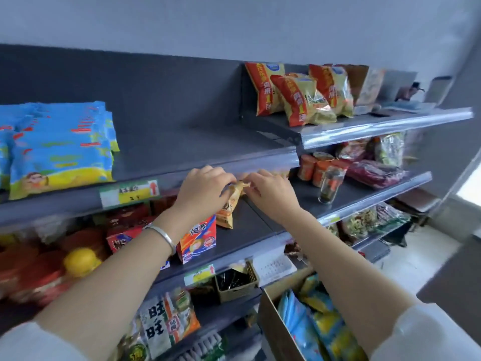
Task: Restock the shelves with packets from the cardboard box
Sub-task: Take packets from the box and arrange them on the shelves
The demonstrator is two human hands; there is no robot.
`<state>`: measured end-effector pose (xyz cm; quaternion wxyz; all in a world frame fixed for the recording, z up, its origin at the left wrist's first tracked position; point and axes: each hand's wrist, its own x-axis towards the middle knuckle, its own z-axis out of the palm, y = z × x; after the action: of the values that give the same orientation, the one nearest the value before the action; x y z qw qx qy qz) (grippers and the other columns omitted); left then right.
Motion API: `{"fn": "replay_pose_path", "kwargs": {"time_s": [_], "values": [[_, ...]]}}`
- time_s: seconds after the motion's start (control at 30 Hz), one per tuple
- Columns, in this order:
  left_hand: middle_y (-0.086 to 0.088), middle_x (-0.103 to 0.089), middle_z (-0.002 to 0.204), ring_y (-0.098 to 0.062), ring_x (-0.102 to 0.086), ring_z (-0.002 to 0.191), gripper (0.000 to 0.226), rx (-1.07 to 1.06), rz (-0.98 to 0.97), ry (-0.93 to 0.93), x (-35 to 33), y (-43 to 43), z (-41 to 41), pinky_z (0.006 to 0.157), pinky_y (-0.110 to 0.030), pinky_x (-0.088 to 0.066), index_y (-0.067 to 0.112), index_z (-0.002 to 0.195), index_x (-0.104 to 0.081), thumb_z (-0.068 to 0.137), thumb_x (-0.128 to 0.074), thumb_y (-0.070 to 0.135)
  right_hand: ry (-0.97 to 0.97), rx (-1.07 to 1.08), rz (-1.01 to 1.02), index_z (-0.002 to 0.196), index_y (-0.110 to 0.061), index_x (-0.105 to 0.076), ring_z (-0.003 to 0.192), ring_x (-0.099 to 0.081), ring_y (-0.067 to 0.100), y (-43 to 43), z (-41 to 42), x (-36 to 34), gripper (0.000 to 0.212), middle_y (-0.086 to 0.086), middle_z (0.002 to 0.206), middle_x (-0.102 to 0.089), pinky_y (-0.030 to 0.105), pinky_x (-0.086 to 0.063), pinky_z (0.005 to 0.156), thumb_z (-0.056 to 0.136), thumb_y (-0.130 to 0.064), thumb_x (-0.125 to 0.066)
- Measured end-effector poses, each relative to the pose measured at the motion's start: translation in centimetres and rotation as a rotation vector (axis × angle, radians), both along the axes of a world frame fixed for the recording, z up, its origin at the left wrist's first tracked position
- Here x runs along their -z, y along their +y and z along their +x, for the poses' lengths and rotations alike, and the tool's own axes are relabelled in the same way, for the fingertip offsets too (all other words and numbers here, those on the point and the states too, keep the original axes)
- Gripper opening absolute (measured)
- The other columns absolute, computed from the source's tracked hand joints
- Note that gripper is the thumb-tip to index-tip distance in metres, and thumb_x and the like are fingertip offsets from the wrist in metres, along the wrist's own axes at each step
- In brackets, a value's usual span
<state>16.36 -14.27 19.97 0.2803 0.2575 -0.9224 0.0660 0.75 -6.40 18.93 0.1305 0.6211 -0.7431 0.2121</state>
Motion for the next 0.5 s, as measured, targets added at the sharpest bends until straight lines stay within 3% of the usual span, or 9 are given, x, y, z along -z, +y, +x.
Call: {"fn": "replay_pose_path", "kwargs": {"time_s": [0.2,0.33,0.5], "values": [[0.003,-0.06,0.116,-0.022,-0.051,0.113,0.026,0.118,0.175,-0.234,6.8,4.3,-7.7,0.09,-0.034,-0.037,0.028,0.115,-0.059,0.092,-0.049,0.034,0.031,0.122,0.207,0.113,-0.018,-0.061,0.108,-0.053,0.032,6.6,-7.1,7.3,0.027,0.005,0.111,-0.061,0.038,-0.042,0.082,0.094,-0.033,-0.049],[0.005,-0.056,0.121,-0.02,-0.046,0.116,0.03,0.221,0.293,-0.41,11.4,5.9,-12.2,0.094,-0.035,-0.033,0.029,0.121,-0.054,0.093,-0.046,0.035,-0.051,0.231,0.354,0.118,-0.023,-0.059,0.114,-0.052,0.029,10.0,-10.3,12.2,0.029,0.002,0.118,-0.06,0.039,-0.043,0.088,0.094,-0.035,-0.047],[0.004,-0.056,0.122,-0.019,-0.047,0.119,0.03,0.355,0.372,-0.51,15.6,7.1,-17.1,0.096,-0.033,-0.033,0.03,0.121,-0.055,0.093,-0.045,0.035,-0.219,0.378,0.481,0.115,-0.022,-0.06,0.109,-0.055,0.031,13.1,-13.6,16.9,0.026,0.003,0.115,-0.059,0.039,-0.048,0.084,0.093,-0.03,-0.048]]}}
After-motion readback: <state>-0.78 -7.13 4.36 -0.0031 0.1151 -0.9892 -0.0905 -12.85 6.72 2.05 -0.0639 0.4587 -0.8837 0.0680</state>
